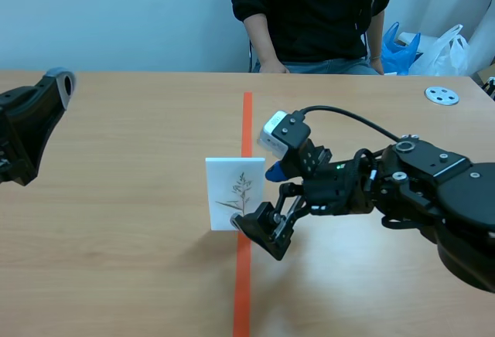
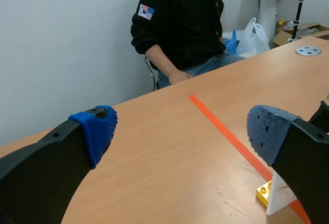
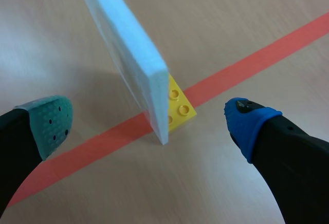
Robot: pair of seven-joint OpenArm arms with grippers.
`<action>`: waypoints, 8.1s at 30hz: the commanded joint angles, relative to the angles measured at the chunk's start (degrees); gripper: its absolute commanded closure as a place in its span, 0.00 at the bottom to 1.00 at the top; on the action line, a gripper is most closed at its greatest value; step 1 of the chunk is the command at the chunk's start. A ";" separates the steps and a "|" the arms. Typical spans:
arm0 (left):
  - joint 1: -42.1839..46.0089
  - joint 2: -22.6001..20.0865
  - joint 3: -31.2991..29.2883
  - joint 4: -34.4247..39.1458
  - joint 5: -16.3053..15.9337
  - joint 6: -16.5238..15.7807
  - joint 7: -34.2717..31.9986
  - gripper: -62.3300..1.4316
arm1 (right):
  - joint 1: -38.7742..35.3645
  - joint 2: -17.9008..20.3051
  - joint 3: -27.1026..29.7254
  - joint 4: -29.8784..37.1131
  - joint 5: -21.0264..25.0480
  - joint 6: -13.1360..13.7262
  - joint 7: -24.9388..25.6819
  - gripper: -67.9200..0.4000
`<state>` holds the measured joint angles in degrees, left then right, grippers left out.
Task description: Sort the leaf by its shape. The table is split by an orange tape line. A compound leaf with several leaflets goes to the left side, a simple leaf with one blade goes to the right side. Return to the home posture when a red brick is placed on the table.
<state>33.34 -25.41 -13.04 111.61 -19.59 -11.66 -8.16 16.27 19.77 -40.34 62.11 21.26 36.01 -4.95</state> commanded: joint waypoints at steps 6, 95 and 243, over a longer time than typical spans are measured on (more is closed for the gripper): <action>0.00 -1.31 -0.15 0.76 -0.55 -0.11 -1.01 0.13 | 2.91 -1.70 -2.67 0.26 -0.72 -0.22 1.33 0.11; 0.00 -3.56 -0.15 0.76 -0.59 -1.18 -1.03 0.13 | -26.77 8.28 64.11 3.78 -1.11 -7.13 5.42 0.88; 0.13 -4.00 -0.15 0.76 -0.55 -1.62 -1.03 0.13 | -26.25 15.50 50.38 32.85 11.21 3.06 -7.54 0.17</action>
<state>33.47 -29.67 -13.04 111.61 -19.59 -13.39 -8.19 -11.79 34.26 9.91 94.41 32.14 39.24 -13.96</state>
